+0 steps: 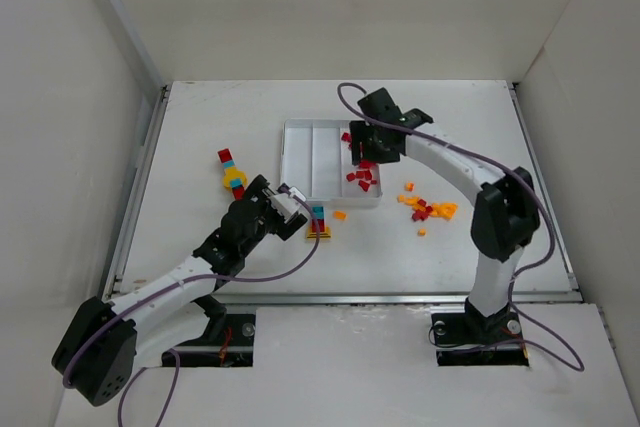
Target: Sort the legos into containers by color
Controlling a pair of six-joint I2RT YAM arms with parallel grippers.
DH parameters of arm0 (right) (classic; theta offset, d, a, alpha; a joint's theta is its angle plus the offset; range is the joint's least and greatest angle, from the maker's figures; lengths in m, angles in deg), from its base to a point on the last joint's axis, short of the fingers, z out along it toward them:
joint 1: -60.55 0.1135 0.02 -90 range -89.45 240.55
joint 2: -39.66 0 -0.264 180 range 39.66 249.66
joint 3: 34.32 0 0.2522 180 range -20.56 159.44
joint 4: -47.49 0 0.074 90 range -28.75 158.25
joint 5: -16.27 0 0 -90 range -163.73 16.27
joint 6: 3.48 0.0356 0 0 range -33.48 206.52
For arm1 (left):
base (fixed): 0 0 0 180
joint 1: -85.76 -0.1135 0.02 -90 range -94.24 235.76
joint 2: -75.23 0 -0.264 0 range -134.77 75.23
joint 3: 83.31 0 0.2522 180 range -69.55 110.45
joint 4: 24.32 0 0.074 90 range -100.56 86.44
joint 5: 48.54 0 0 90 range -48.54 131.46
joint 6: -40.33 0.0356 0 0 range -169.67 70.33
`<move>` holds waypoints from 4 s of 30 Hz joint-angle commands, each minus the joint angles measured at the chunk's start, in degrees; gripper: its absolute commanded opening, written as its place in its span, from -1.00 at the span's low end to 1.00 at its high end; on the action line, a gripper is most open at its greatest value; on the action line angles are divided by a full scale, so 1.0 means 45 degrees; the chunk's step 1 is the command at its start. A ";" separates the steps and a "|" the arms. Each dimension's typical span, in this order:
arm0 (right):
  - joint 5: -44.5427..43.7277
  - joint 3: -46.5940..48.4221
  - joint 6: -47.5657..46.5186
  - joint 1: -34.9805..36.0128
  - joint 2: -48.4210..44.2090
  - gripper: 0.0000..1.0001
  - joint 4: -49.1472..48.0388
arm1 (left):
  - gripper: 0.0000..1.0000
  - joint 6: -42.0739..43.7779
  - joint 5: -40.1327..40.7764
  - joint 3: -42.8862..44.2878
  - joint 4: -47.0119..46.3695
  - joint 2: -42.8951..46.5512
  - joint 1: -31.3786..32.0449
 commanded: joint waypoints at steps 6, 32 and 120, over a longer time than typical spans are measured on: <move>-0.0038 -0.5579 0.1590 -0.2136 -0.4055 0.12 -0.0551 | 0.98 -0.0077 -0.0102 0.0131 -0.0526 -0.0161 0.0059; 0.0297 -0.7928 0.1846 -0.2411 -0.2887 0.08 -0.0884 | 0.98 -0.0077 -0.0102 0.0248 -0.0409 -0.0279 0.0059; -0.0408 -0.8511 0.2568 -0.2371 -0.5522 0.49 0.0369 | 0.99 0.4358 -0.4653 0.2398 0.3673 -0.1609 0.0177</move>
